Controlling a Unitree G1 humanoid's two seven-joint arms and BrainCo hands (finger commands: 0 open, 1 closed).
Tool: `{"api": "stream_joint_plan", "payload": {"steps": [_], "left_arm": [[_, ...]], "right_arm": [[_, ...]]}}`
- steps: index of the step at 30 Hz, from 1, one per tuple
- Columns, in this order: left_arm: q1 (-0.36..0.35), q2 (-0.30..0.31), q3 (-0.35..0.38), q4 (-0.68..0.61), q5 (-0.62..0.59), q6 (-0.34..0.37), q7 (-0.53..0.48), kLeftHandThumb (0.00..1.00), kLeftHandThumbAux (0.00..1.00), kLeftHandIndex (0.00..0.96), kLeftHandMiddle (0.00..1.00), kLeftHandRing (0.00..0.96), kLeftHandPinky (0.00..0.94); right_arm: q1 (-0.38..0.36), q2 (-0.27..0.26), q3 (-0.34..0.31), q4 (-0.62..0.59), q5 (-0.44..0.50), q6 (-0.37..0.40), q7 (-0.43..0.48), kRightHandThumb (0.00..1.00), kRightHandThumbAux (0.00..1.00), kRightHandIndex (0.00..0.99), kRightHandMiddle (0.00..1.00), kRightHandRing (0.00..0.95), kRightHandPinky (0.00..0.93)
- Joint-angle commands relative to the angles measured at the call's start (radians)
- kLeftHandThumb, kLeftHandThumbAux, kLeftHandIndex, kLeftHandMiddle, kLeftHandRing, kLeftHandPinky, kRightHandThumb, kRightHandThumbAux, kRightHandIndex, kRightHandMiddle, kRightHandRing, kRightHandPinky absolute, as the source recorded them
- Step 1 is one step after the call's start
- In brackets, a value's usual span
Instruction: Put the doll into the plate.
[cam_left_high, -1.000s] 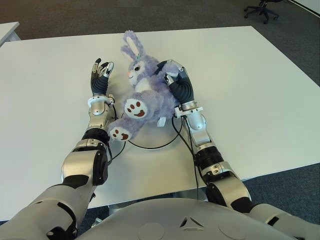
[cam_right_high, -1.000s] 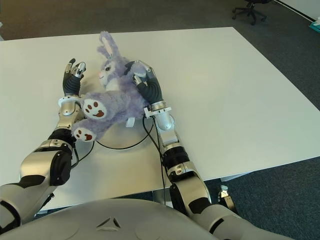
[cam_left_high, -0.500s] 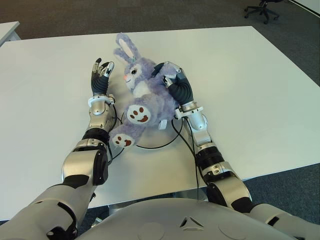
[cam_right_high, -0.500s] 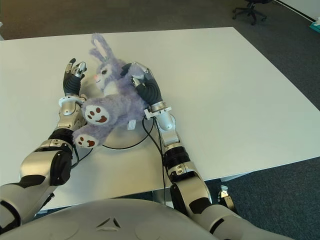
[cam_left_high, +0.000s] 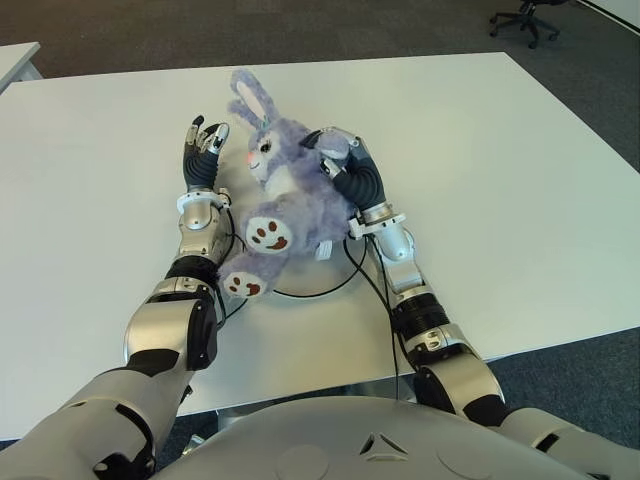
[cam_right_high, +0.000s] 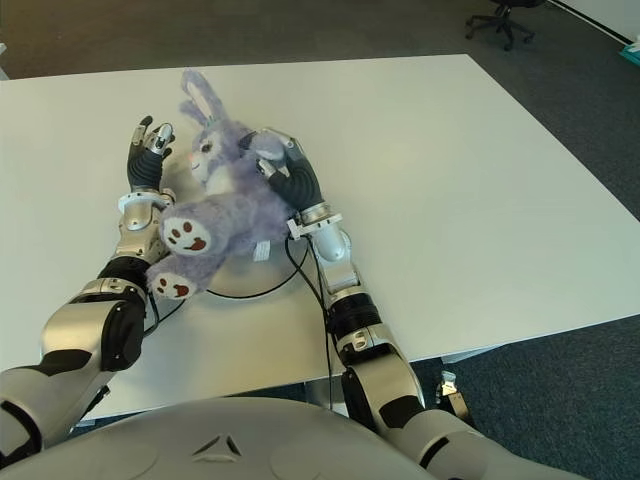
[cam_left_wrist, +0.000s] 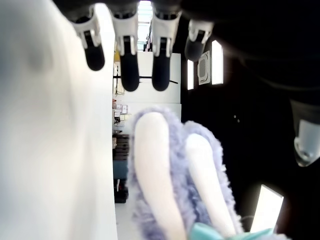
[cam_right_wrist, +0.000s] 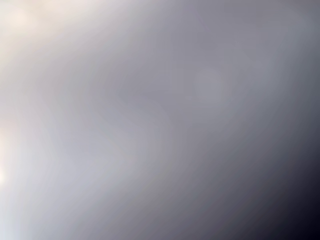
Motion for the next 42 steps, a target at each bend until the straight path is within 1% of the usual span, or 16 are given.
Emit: {"api": "stream_joint_plan", "payload": {"steps": [1, 2, 3, 7, 12, 18, 20, 21, 23, 30, 40, 41, 42], "left_arm": [[0.097, -0.033, -0.009, 0.070, 0.009, 0.065, 0.009, 0.000, 0.452, 0.051, 0.204, 0.195, 0.143], [0.097, -0.032, -0.010, 0.070, 0.009, 0.065, 0.009, 0.000, 0.452, 0.051, 0.204, 0.195, 0.146], [0.096, -0.032, -0.010, 0.070, 0.010, 0.065, 0.010, 0.000, 0.451, 0.051, 0.204, 0.195, 0.147], [0.096, -0.032, -0.011, 0.071, 0.011, 0.066, 0.012, 0.000, 0.448, 0.048, 0.201, 0.196, 0.151], [0.093, -0.030, -0.010, 0.074, 0.008, 0.069, 0.008, 0.000, 0.446, 0.040, 0.199, 0.204, 0.181], [0.094, -0.032, -0.010, 0.072, 0.005, 0.067, 0.006, 0.000, 0.446, 0.053, 0.199, 0.198, 0.162], [0.095, -0.033, -0.010, 0.070, 0.005, 0.066, 0.007, 0.000, 0.446, 0.054, 0.200, 0.198, 0.158], [0.095, -0.033, -0.010, 0.069, 0.005, 0.065, 0.008, 0.000, 0.447, 0.056, 0.200, 0.194, 0.132], [0.096, -0.034, -0.010, 0.068, 0.005, 0.065, 0.008, 0.000, 0.447, 0.056, 0.200, 0.192, 0.125], [0.091, -0.031, -0.009, 0.071, 0.004, 0.069, 0.005, 0.000, 0.448, 0.046, 0.193, 0.195, 0.168], [0.088, -0.028, -0.007, 0.073, 0.002, 0.072, 0.002, 0.000, 0.456, 0.042, 0.196, 0.204, 0.195], [0.088, -0.028, -0.007, 0.073, 0.002, 0.070, 0.000, 0.000, 0.460, 0.041, 0.191, 0.197, 0.162], [0.087, -0.028, -0.007, 0.074, 0.002, 0.070, -0.001, 0.000, 0.461, 0.039, 0.186, 0.191, 0.153]], "right_arm": [[0.153, -0.047, 0.021, 0.081, -0.047, 0.047, 0.002, 0.491, 0.579, 0.258, 0.217, 0.204, 0.179], [0.151, -0.050, 0.023, 0.084, -0.052, 0.047, 0.001, 0.441, 0.545, 0.221, 0.210, 0.195, 0.167], [0.150, -0.052, 0.025, 0.085, -0.056, 0.047, 0.000, 0.425, 0.536, 0.209, 0.201, 0.185, 0.156], [0.147, -0.060, 0.032, 0.087, -0.070, 0.044, -0.004, 0.382, 0.515, 0.173, 0.167, 0.142, 0.108], [0.136, -0.073, 0.044, 0.120, -0.084, 0.007, -0.007, 0.327, 0.487, 0.125, 0.117, 0.095, 0.070], [0.122, -0.085, 0.056, 0.153, -0.097, -0.023, -0.010, 0.251, 0.430, 0.060, 0.061, 0.041, 0.025], [0.119, -0.089, 0.060, 0.161, -0.099, -0.032, -0.011, 0.245, 0.425, 0.054, 0.056, 0.037, 0.021], [0.117, -0.090, 0.061, 0.165, -0.100, -0.036, -0.011, 0.234, 0.414, 0.037, 0.045, 0.025, 0.012], [0.115, -0.092, 0.063, 0.170, -0.100, -0.041, -0.013, 0.230, 0.410, 0.032, 0.042, 0.022, 0.010], [0.097, -0.093, 0.067, 0.210, -0.105, -0.065, -0.019, 0.209, 0.392, 0.003, 0.020, 0.005, 0.005], [0.083, -0.096, 0.072, 0.235, -0.112, -0.074, -0.024, 0.182, 0.377, 0.000, 0.016, 0.001, 0.002], [0.082, -0.096, 0.072, 0.236, -0.110, -0.074, -0.022, 0.179, 0.376, 0.000, 0.015, 0.000, 0.000], [0.081, -0.095, 0.072, 0.238, -0.108, -0.074, -0.020, 0.178, 0.375, 0.000, 0.014, 0.000, 0.000]]}}
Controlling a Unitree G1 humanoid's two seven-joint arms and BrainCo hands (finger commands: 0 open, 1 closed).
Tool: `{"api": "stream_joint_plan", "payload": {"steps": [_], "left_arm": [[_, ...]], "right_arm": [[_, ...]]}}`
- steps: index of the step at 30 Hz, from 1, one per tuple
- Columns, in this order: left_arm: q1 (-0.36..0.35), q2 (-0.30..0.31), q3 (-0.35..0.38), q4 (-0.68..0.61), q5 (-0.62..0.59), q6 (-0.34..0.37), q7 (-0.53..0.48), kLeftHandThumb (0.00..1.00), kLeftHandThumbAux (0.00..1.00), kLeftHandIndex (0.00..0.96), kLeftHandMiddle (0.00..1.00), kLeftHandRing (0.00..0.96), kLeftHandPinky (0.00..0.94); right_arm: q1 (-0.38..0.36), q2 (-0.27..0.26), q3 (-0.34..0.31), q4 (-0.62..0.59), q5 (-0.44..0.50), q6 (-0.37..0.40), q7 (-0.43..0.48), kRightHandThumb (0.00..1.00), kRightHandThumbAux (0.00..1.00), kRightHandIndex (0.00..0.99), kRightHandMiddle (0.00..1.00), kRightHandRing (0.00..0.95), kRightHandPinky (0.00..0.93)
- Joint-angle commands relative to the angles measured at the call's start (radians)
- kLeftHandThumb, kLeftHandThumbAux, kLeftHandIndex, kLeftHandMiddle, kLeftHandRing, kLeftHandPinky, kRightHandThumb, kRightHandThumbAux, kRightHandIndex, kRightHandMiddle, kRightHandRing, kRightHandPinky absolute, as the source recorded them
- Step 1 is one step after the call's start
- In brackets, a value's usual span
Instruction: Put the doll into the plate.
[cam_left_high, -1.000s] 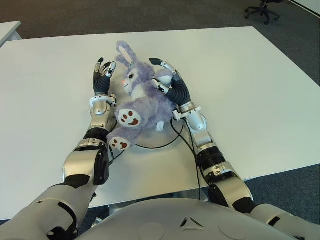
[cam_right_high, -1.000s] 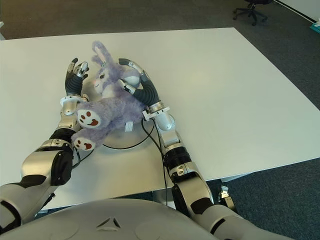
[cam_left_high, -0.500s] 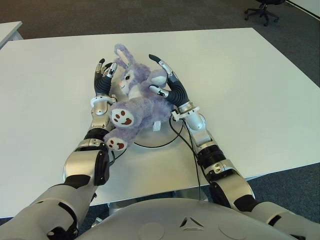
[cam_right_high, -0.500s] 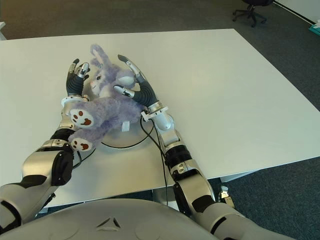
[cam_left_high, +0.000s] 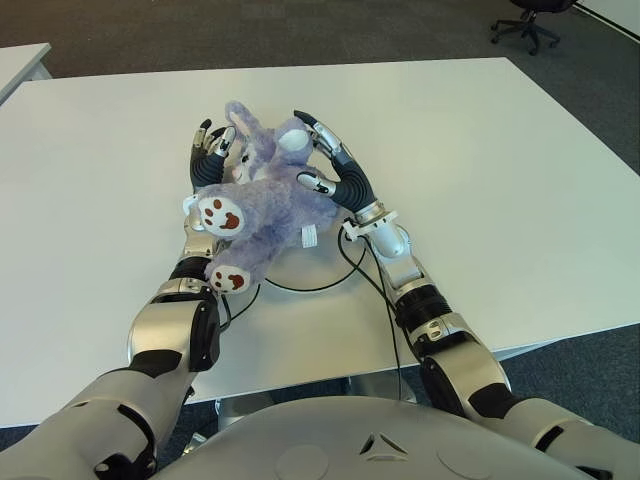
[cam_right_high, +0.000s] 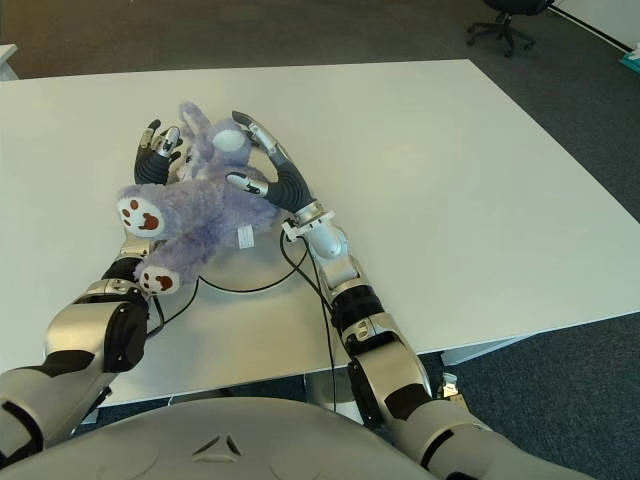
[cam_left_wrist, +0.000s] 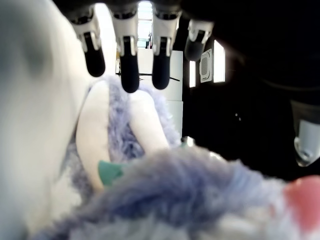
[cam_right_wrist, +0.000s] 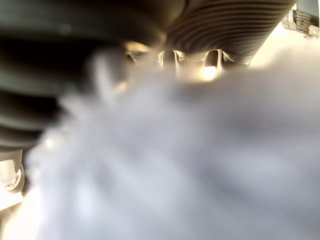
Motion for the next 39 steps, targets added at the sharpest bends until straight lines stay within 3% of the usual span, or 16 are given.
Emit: {"api": "stream_joint_plan", "payload": {"steps": [1, 17, 24, 39], "left_arm": [[0.085, -0.022, -0.001, 0.071, 0.002, 0.056, -0.002, 0.000, 0.461, 0.039, 0.186, 0.190, 0.152], [0.079, -0.016, -0.001, 0.079, 0.001, 0.052, -0.005, 0.000, 0.452, 0.058, 0.202, 0.200, 0.176], [0.077, -0.015, 0.001, 0.082, -0.002, 0.051, -0.012, 0.000, 0.455, 0.050, 0.188, 0.196, 0.174], [0.077, -0.015, -0.002, 0.083, 0.005, 0.049, 0.002, 0.000, 0.468, 0.042, 0.199, 0.197, 0.130]], "right_arm": [[0.143, -0.048, 0.010, 0.132, -0.032, 0.001, 0.002, 0.177, 0.374, 0.000, 0.014, 0.000, 0.000], [0.138, -0.034, 0.007, 0.142, -0.012, -0.020, 0.006, 0.104, 0.379, 0.000, 0.005, 0.000, 0.000], [0.132, -0.028, 0.002, 0.144, -0.001, -0.020, 0.008, 0.018, 0.420, 0.000, 0.021, 0.001, 0.001], [0.125, 0.005, -0.027, 0.162, 0.063, -0.027, 0.046, 0.000, 0.427, 0.000, 0.021, 0.000, 0.000]]}}
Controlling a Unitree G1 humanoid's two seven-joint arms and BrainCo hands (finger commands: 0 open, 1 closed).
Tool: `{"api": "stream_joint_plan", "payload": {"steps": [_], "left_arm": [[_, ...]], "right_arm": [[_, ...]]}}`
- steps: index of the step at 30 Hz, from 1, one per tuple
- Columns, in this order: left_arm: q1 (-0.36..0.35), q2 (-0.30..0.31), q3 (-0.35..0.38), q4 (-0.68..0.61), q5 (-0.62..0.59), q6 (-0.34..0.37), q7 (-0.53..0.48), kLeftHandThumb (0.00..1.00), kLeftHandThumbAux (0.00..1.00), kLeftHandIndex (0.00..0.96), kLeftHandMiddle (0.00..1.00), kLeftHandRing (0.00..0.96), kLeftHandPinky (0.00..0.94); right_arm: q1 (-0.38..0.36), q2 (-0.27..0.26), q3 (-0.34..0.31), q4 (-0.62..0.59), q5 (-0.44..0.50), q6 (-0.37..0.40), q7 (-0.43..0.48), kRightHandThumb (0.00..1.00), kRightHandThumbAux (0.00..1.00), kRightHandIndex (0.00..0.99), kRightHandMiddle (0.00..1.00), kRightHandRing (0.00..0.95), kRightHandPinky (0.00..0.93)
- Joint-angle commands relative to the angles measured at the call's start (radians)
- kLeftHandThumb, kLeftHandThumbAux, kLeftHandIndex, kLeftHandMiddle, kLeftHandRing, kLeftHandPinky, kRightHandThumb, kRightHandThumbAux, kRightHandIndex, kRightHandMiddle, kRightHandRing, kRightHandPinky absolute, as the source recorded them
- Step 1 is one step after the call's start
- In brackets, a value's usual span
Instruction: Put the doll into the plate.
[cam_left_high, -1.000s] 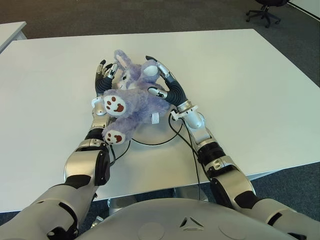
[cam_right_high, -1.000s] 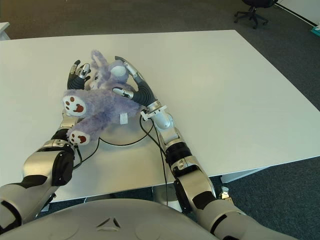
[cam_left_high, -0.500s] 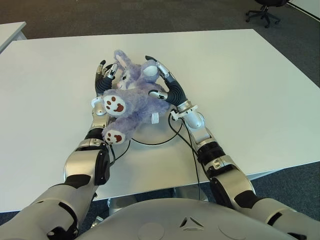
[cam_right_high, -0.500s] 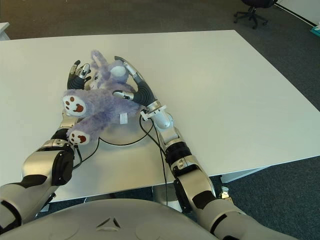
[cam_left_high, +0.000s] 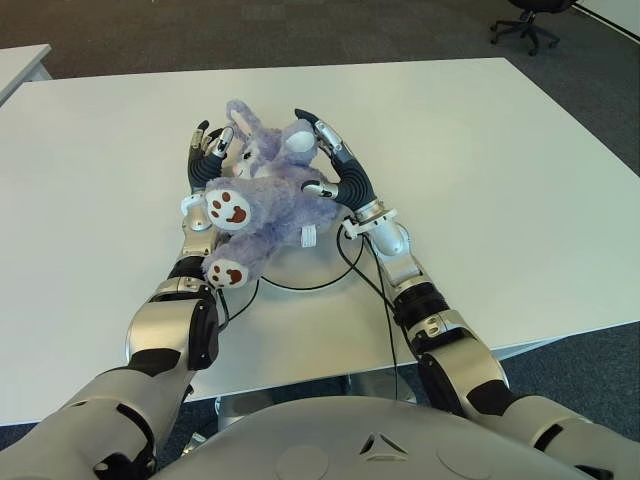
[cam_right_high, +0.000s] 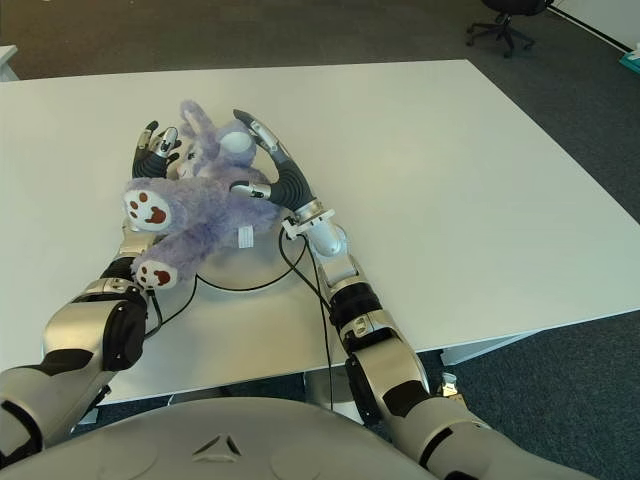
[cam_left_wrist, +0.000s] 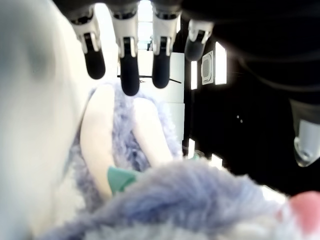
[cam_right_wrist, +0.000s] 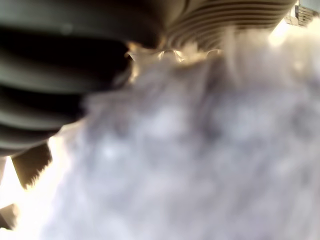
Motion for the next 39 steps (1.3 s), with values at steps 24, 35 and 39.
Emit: {"api": "stream_joint_plan", "payload": {"steps": [24, 35, 39], "left_arm": [[0.083, -0.022, 0.006, 0.063, 0.001, 0.057, -0.008, 0.000, 0.455, 0.046, 0.196, 0.207, 0.201], [0.085, -0.018, 0.002, 0.065, 0.006, 0.053, -0.009, 0.000, 0.464, 0.053, 0.193, 0.204, 0.183], [0.083, -0.017, 0.002, 0.067, 0.006, 0.055, -0.008, 0.000, 0.463, 0.059, 0.191, 0.194, 0.174]], "right_arm": [[0.145, 0.025, -0.033, 0.082, 0.025, -0.046, 0.007, 0.000, 0.423, 0.000, 0.000, 0.000, 0.000], [0.134, 0.035, -0.035, 0.037, 0.011, -0.079, -0.033, 0.058, 0.477, 0.000, 0.000, 0.000, 0.000], [0.132, 0.042, -0.035, 0.011, 0.014, -0.080, -0.039, 0.084, 0.489, 0.000, 0.000, 0.000, 0.000]]}}
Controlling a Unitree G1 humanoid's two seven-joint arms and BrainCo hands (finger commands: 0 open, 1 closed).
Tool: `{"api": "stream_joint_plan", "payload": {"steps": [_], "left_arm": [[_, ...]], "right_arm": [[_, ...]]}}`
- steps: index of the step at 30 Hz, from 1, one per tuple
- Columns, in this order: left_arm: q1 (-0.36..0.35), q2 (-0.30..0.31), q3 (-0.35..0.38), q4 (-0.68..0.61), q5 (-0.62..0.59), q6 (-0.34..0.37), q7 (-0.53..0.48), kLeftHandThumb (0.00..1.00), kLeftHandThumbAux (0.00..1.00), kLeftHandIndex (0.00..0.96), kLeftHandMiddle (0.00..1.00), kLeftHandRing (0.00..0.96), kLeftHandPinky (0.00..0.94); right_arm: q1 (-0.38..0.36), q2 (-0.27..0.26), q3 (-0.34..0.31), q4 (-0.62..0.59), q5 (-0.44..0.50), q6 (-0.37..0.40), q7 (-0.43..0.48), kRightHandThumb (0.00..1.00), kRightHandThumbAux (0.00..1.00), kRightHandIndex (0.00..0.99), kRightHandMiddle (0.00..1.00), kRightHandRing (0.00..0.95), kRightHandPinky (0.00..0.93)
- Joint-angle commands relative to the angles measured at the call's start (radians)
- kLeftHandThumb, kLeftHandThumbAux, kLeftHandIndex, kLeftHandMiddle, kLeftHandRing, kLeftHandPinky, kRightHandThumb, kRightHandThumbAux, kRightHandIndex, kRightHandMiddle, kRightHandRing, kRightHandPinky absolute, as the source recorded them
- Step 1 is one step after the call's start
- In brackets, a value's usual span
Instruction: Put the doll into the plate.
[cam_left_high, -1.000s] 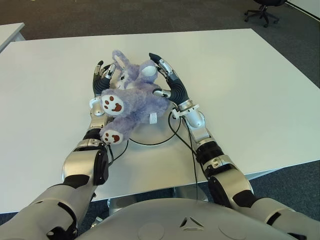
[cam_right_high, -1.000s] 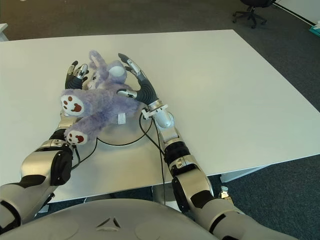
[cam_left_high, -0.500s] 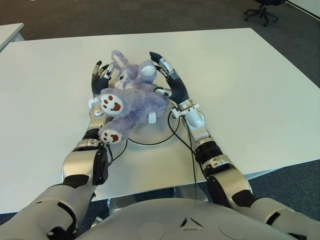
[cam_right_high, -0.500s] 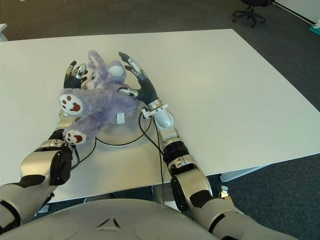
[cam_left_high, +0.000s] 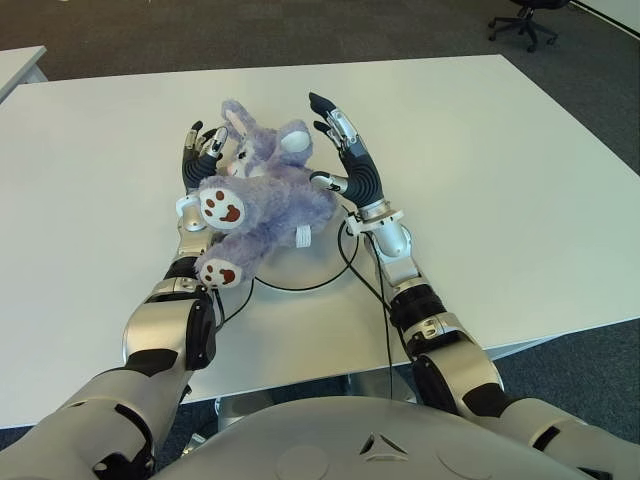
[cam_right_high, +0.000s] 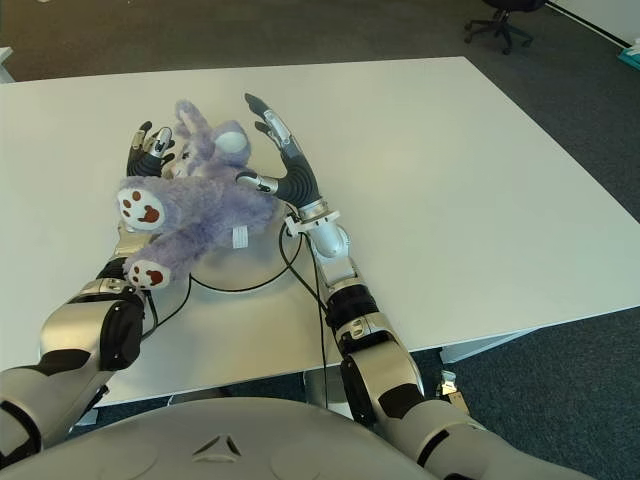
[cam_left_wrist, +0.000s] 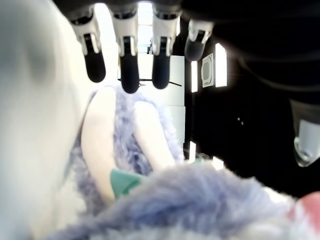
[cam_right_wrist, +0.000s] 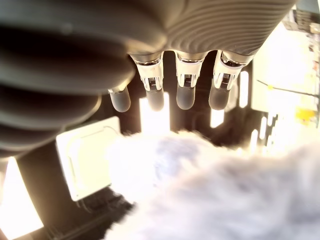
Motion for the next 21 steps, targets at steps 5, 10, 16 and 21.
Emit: {"api": "stream_joint_plan", "payload": {"steps": [5, 10, 16, 21], "left_arm": [[0.076, -0.024, -0.005, 0.067, 0.003, 0.055, -0.008, 0.000, 0.459, 0.053, 0.194, 0.209, 0.230], [0.078, -0.025, -0.003, 0.067, 0.000, 0.049, -0.014, 0.000, 0.461, 0.058, 0.198, 0.214, 0.229], [0.077, -0.024, -0.001, 0.071, -0.002, 0.050, -0.016, 0.000, 0.466, 0.066, 0.205, 0.224, 0.241], [0.077, -0.025, -0.001, 0.070, -0.002, 0.056, -0.013, 0.000, 0.458, 0.071, 0.204, 0.217, 0.197]], "right_arm": [[0.117, 0.009, 0.003, 0.021, -0.011, 0.001, -0.015, 0.114, 0.479, 0.000, 0.000, 0.000, 0.000], [0.127, 0.017, 0.004, -0.021, -0.009, 0.023, -0.019, 0.116, 0.464, 0.000, 0.000, 0.000, 0.000], [0.140, 0.019, 0.006, -0.068, -0.012, 0.055, -0.020, 0.111, 0.441, 0.000, 0.000, 0.000, 0.000], [0.155, 0.014, 0.010, -0.128, -0.006, 0.089, -0.011, 0.119, 0.426, 0.000, 0.000, 0.000, 0.000]]}}
